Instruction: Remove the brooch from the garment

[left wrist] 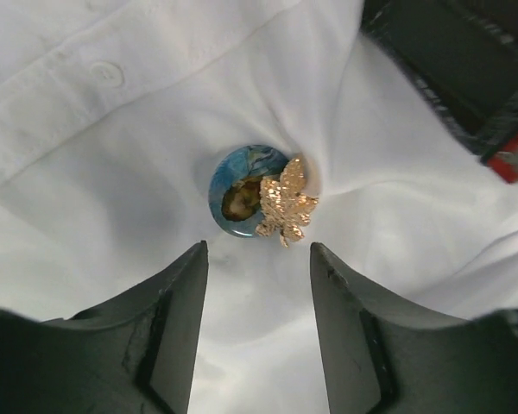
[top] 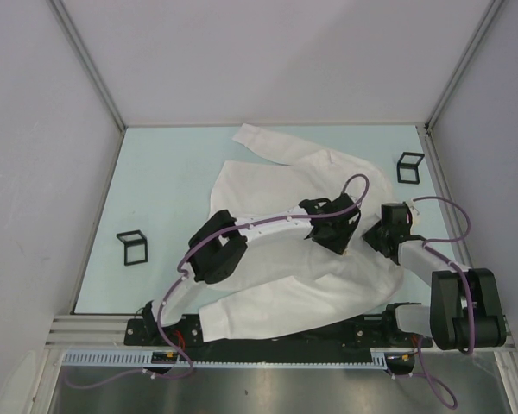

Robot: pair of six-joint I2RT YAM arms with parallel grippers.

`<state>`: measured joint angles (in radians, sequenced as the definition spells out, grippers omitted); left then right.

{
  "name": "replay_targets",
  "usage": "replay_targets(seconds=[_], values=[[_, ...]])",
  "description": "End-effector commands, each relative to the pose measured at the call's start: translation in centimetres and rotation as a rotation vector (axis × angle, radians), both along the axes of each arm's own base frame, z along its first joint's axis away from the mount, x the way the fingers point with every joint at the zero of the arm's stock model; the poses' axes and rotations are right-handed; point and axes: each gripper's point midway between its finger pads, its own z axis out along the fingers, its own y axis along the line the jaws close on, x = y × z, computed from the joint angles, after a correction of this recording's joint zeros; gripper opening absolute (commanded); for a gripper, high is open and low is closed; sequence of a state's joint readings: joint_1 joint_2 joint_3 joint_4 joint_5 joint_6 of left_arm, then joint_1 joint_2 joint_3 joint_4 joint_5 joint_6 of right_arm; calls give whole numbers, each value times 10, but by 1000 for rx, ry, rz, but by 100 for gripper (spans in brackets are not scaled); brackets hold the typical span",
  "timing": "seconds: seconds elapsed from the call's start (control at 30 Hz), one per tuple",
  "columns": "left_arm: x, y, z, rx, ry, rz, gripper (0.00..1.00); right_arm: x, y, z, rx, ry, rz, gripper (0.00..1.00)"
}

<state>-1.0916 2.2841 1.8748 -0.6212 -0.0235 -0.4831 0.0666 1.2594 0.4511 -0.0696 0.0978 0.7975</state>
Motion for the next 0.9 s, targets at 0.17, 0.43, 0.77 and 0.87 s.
replay_targets(seconds=[0.17, 0.43, 0.77, 0.87], values=[[-7, -26, 65, -256, -30, 16, 51, -10, -1, -9, -25, 43, 17, 13], [-7, -18, 55, -319, 37, 162, 51, -14, -5, 0, 14, 12, -33, 13], [-8, -15, 42, -412, 91, 241, 40, -13, -6, 6, 32, -10, -38, 12], [-6, -19, 42, -419, 91, 243, 32, -12, -4, 5, 39, -11, -28, 12]])
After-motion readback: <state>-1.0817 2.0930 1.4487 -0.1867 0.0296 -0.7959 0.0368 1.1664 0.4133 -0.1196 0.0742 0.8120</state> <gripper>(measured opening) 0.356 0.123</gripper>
